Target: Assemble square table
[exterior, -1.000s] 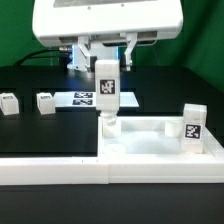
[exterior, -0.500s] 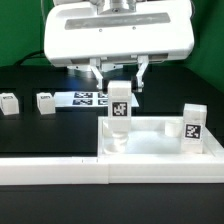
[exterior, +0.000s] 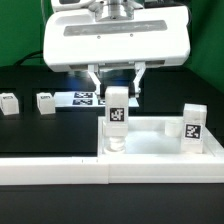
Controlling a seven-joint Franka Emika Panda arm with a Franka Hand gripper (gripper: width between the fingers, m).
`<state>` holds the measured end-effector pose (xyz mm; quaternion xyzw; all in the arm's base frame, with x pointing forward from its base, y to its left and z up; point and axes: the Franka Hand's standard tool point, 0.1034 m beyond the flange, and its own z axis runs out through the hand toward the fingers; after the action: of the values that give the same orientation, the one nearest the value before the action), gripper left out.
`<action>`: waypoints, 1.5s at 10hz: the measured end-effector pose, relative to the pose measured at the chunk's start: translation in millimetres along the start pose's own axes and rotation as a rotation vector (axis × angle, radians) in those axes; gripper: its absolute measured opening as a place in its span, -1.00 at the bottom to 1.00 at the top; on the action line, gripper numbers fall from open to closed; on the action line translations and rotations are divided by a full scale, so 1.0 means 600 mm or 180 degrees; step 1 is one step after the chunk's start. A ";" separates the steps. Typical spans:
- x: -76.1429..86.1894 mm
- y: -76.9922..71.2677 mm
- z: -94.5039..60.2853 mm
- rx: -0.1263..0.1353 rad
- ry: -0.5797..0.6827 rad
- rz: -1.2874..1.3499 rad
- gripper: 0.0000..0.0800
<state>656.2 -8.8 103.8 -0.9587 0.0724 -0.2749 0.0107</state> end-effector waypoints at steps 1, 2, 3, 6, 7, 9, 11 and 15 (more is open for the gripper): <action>-0.002 0.004 0.001 -0.0007 -0.0008 0.0006 -0.27; -0.003 0.008 0.001 -0.0015 -0.0012 0.0004 -0.27; -0.005 0.011 0.003 -0.0020 -0.0018 0.0009 -0.27; -0.010 0.007 0.017 -0.0025 0.0006 -0.0002 -0.27; -0.006 0.007 0.019 -0.0033 0.0067 -0.0006 -0.27; -0.005 0.008 0.019 -0.0039 0.0098 -0.0009 -0.27; -0.006 0.008 0.020 -0.0039 0.0095 -0.0009 0.12; -0.006 0.008 0.020 -0.0040 0.0094 -0.0009 0.61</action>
Offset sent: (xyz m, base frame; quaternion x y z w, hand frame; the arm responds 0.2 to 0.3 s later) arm 0.0011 -0.0015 -0.0079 0.0067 0.0042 0.0001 1.0000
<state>658.9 -13.3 91.4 -0.9547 0.0728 -0.2886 0.0032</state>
